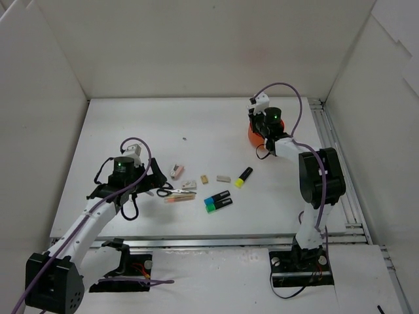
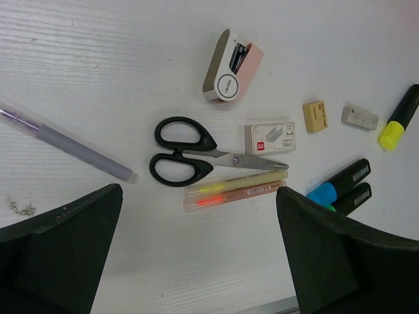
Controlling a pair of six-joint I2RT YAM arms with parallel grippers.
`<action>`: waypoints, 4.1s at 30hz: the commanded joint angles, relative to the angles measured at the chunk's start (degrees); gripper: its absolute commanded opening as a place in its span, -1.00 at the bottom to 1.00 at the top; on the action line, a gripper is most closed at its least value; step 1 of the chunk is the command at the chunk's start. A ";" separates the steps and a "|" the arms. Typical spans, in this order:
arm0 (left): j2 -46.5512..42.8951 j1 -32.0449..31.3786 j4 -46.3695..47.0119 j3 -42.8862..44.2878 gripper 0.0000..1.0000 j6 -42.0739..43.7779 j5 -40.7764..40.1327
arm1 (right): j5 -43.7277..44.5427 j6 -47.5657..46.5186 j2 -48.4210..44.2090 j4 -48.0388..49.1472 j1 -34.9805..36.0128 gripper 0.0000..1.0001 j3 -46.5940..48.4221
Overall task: Sort the stationery into containers
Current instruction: Place the pen in the storage box, then pick up the pen from the center of the board, then place the pen in the storage box.
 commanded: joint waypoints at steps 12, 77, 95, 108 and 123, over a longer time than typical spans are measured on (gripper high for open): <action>-2.52 0.41 2.39 2.86 0.99 0.37 -1.81 | 4.53 0.18 -3.62 6.74 0.10 -0.39 -1.94; 36.85 1.46 -20.65 21.41 -0.28 -38.31 -31.61 | 32.93 12.92 -50.11 -31.40 30.50 0.96 -23.30; 13.66 -5.30 6.38 15.00 -1.00 8.39 -12.66 | 22.03 15.99 -55.04 -25.61 30.07 0.96 -27.34; 13.29 -18.92 14.87 16.13 -1.00 31.21 15.94 | 1.01 37.05 -47.50 -8.73 23.48 0.96 -26.38; 18.39 -23.85 18.56 19.82 -1.00 27.88 5.32 | -1.81 55.46 -32.63 3.84 25.84 0.96 -24.36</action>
